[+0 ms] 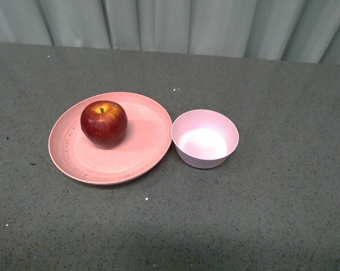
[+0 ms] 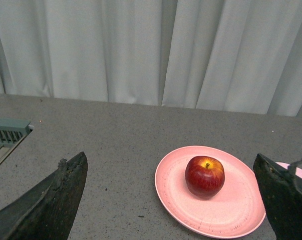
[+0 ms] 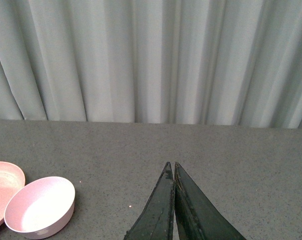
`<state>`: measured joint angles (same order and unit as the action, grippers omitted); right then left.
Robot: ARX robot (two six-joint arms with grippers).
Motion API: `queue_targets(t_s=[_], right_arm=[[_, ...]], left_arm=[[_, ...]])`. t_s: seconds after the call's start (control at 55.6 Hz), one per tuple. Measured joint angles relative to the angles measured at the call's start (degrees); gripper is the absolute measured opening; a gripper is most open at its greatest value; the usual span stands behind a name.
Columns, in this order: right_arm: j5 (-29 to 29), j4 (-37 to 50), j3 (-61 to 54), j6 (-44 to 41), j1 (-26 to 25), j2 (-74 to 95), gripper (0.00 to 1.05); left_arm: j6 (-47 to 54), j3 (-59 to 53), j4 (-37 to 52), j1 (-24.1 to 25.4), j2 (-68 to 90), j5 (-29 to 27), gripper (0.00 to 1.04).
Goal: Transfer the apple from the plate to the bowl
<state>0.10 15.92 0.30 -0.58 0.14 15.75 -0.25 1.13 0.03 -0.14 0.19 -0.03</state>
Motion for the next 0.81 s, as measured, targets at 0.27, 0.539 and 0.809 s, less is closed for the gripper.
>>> queue_targets(t_s=[0.27, 0.539, 0.809], right_arm=[[0.0, -4.4, 0.0, 0.0, 0.0, -4.5, 0.01], [-0.1, -15.7, 0.0, 0.0, 0.0, -15.5, 0.01], [-0.1, -15.9, 0.0, 0.0, 0.0, -15.5, 0.36]], left_arm=[[0.0, 0.0, 0.0, 0.0, 0.0, 0.0, 0.98], [0.0, 0.0, 0.0, 0.0, 0.0, 0.0, 0.98], [0.0, 0.0, 0.0, 0.0, 0.0, 0.0, 0.98]])
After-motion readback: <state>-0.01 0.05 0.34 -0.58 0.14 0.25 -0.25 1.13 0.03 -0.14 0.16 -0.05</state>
